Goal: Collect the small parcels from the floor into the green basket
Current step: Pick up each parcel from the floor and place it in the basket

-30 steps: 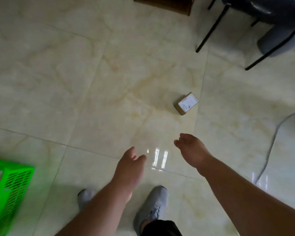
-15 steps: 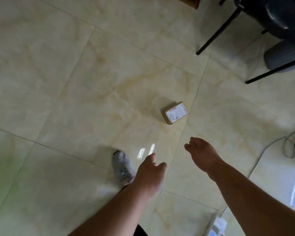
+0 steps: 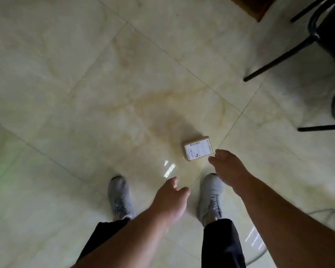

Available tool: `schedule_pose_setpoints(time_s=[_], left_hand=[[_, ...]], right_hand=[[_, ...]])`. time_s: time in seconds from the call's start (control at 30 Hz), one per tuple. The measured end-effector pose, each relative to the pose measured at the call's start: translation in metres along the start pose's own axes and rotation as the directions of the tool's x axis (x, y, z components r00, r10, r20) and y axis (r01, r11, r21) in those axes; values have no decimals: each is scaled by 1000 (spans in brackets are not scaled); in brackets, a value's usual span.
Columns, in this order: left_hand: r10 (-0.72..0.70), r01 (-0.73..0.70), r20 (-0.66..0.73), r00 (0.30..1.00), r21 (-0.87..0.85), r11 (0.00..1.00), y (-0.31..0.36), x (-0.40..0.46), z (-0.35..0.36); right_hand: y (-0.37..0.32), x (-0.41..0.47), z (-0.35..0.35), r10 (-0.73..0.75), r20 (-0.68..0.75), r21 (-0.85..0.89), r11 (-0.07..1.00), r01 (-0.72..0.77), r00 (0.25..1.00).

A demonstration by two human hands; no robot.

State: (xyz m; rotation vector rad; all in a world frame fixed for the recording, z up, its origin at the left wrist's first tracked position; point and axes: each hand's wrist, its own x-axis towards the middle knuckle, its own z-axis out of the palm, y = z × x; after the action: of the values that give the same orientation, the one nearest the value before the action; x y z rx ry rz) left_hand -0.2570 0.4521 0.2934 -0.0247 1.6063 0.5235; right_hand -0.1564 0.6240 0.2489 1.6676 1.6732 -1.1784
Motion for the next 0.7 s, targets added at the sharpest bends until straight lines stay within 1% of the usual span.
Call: schedule_pose_setpoints(time_s=[0.07, 0.2, 0.27, 0.33, 0.37, 0.43, 0.5, 0.6, 0.7], left_hand=[[-29, 26, -44, 999, -57, 998, 8, 12, 14], [-113, 91, -93, 989, -215, 972, 19, 49, 59], [-171, 135, -91, 981, -315, 939, 21, 77, 85], [-227, 166, -89, 970, -441, 882, 17, 112, 110], [-262, 180, -87, 961, -520, 835, 14, 132, 121], [-311, 192, -55, 949, -679, 708, 11, 169, 137], [-336, 191, -23, 942, -786, 588, 9, 203, 149], [-337, 173, 31, 941, -900, 401, 3, 253, 162], [-288, 149, 72, 955, -955, 255, 0, 284, 172]], right_hand=[[-4, 23, -10, -26, 32, -48, 998, 28, 999], [-4, 75, -22, -104, 120, -229, 965, 129, 987], [1, 99, -26, -148, 143, -310, 932, 186, 979], [9, 125, -26, -177, 176, -355, 906, 230, 968], [13, 139, -25, -186, 193, -377, 893, 247, 963], [18, 167, -19, -204, 228, -432, 855, 287, 952], [22, 195, -9, -234, 260, -515, 787, 339, 937], [25, 226, 10, -261, 313, -634, 658, 406, 913], [30, 243, 24, -267, 387, -711, 522, 470, 882]])
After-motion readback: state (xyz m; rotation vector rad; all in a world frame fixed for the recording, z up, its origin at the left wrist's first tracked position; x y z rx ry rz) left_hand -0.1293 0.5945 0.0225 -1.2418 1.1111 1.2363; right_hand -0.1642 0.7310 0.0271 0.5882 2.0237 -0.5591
